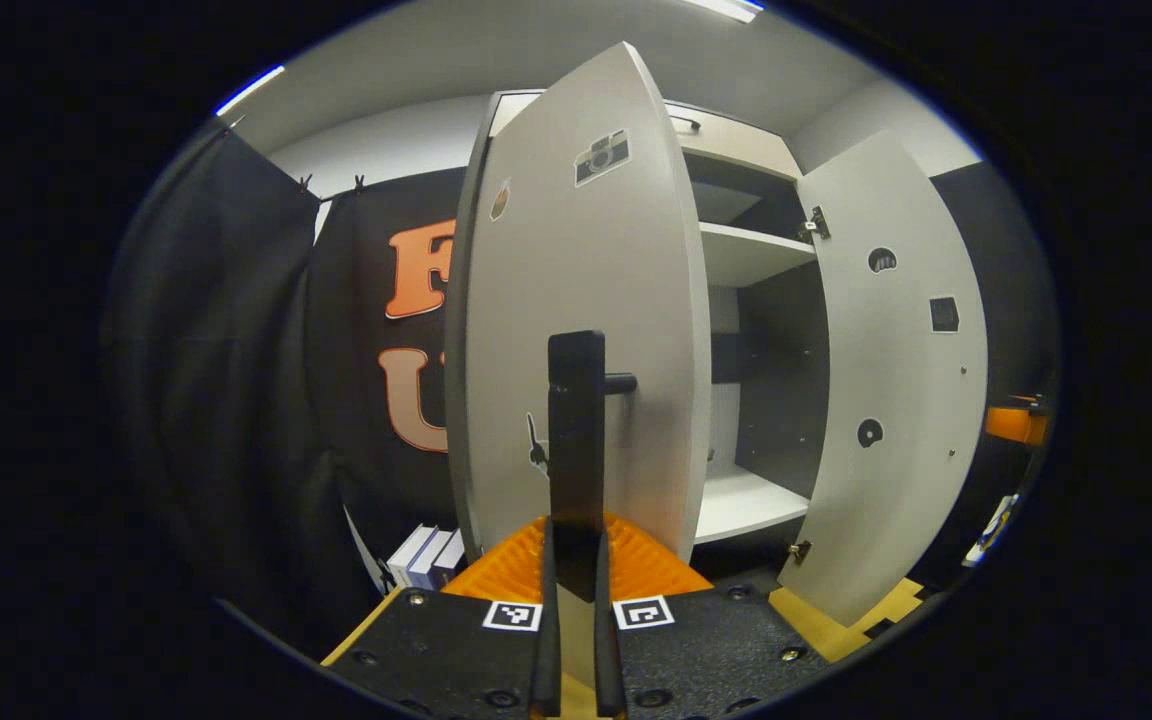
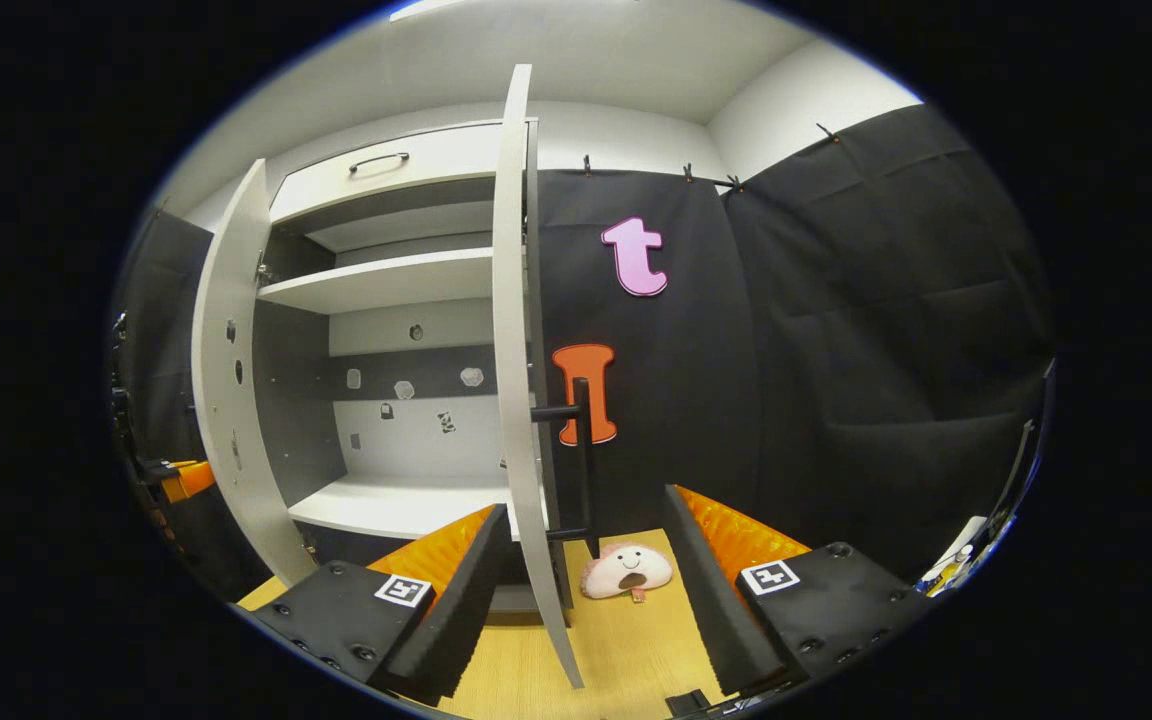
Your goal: Open the right door of the double-door shoe cabinet with the right hand, and open the left door with the left hand.
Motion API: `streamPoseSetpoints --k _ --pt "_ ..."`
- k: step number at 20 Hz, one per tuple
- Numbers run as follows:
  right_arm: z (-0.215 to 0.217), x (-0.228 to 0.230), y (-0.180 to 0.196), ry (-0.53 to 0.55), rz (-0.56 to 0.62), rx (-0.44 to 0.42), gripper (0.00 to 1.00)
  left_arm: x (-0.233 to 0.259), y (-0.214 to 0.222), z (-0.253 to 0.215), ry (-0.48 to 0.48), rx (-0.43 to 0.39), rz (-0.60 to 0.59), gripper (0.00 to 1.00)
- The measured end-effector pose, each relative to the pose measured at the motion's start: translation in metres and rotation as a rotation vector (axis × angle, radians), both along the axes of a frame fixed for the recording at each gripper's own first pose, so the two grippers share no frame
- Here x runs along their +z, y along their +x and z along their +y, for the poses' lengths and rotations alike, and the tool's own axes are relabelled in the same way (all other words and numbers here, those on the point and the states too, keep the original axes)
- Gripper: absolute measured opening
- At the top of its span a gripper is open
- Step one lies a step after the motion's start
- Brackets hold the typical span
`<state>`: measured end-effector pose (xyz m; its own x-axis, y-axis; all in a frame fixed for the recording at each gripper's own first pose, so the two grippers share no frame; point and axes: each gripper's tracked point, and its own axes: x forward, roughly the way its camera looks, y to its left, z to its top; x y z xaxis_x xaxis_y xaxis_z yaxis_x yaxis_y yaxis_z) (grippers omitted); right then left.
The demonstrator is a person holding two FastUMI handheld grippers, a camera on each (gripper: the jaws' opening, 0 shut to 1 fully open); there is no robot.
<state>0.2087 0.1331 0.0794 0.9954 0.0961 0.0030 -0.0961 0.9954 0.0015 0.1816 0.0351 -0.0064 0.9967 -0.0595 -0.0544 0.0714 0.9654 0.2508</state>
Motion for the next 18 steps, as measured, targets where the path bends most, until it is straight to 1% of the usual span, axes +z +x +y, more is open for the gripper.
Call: streamPoseSetpoints --k 1,2,3,4,5,6,7,8,9,11,12,13,16,18 --pt "0.005 0.0 -0.001 0.011 0.0 0.014 0.9 0.001 -0.002 0.003 -0.014 0.006 0.0 0.13" --pt "0.009 0.001 0.0 0.017 -0.001 0.027 0.89 0.002 -0.004 0.006 -0.013 0.015 -0.005 0.12" --pt "0.013 0.002 0.0 0.015 -0.005 0.038 0.89 0.004 -0.006 0.01 -0.005 0.025 -0.012 0.12" --pt "0.014 0.002 0.0 0.009 -0.01 0.047 0.97 0.006 -0.007 0.013 0.003 0.033 -0.016 0.1" --pt "0.014 0.003 0.001 0.001 -0.014 0.054 0.97 0.007 -0.009 0.019 0.002 0.037 -0.017 0.11" --pt "0.016 0.003 0.003 -0.004 -0.017 0.063 0.9 0.007 -0.009 0.022 -0.006 0.037 -0.018 0.1" --pt "0.018 0.003 0.002 -0.002 -0.017 0.072 0.89 0.007 -0.01 0.023 -0.017 0.039 -0.018 0.1" --pt "0.02 0.002 0.0 0.002 -0.015 0.08 0.9 0.007 -0.01 0.024 -0.014 0.045 -0.022 0.07" --pt "0.022 0.002 0.0 0.004 -0.015 0.084 0.97 0.007 -0.011 0.027 -0.006 0.051 -0.025 0.07" --pt "0.023 0.001 0.0 0.001 -0.014 0.084 0.97 0.008 -0.011 0.032 0.001 0.059 -0.028 0.07" --pt "0.023 0.0 0.0 0.0 -0.012 0.085 0.97 0.009 -0.012 0.035 -0.004 0.063 -0.028 0.04" --pt "0.025 0.0 -0.001 0.001 -0.011 0.088 0.97 0.008 -0.013 0.037 -0.013 0.067 -0.028 0.06" --pt "0.026 0.0 0.0 -0.002 -0.011 0.094 0.97 0.011 -0.014 0.041 -0.034 0.072 -0.042 0.06" --pt "0.028 -0.001 0.0 -0.007 -0.01 0.097 0.97 0.011 -0.015 0.043 -0.028 0.078 -0.038 0.05"
